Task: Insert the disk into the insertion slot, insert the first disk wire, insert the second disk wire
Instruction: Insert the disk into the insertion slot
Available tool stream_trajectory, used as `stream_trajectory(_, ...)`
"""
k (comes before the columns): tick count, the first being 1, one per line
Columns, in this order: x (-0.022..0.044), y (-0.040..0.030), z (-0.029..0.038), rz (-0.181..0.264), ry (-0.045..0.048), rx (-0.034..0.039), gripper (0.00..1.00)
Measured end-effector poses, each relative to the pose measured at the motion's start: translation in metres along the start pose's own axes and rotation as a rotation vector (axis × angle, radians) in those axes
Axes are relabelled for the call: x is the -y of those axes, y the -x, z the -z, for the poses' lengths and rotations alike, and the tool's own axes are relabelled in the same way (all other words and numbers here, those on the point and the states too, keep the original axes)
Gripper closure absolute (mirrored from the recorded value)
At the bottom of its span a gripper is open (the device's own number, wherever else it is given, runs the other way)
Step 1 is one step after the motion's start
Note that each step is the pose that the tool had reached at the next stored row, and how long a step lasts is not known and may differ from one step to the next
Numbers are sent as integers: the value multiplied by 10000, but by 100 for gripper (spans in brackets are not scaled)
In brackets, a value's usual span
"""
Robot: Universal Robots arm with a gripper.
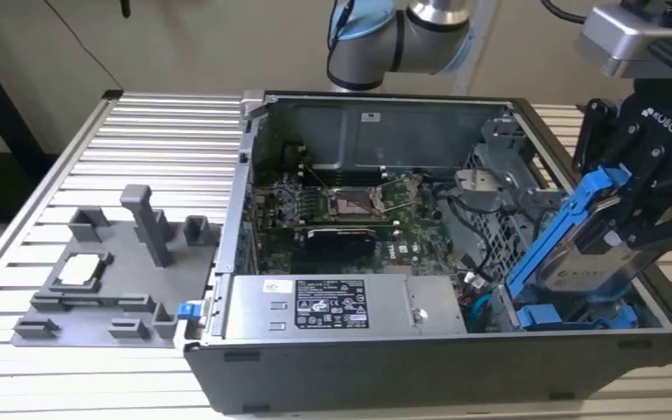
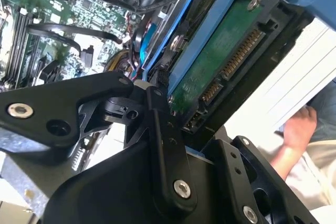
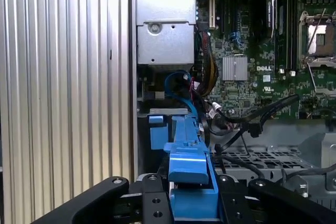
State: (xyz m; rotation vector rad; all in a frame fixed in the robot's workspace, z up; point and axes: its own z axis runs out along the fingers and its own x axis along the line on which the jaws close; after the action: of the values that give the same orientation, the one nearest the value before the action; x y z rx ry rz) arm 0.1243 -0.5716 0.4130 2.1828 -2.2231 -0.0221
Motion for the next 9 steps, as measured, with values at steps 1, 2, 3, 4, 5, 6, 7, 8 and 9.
stream_trajectory(1,2,-7,-14,0,0,1,67)
stream_trajectory(2,3,-11,-30,-1,0,2,67)
stream_trajectory(3,4,-12,-47,-1,0,1,67)
stream_trajectory(4,5,-11,-66,0,0,1,67)
stream_trajectory(5,5,-11,-84,0,0,1,67)
stream_trajectory(6,6,-11,-102,1,-1,2,67)
stream_trajectory(7,7,-11,-120,0,0,1,67)
stream_trajectory(8,7,-11,-138,1,0,1,67)
stream_trajectory(9,8,-10,-156,0,0,0,67)
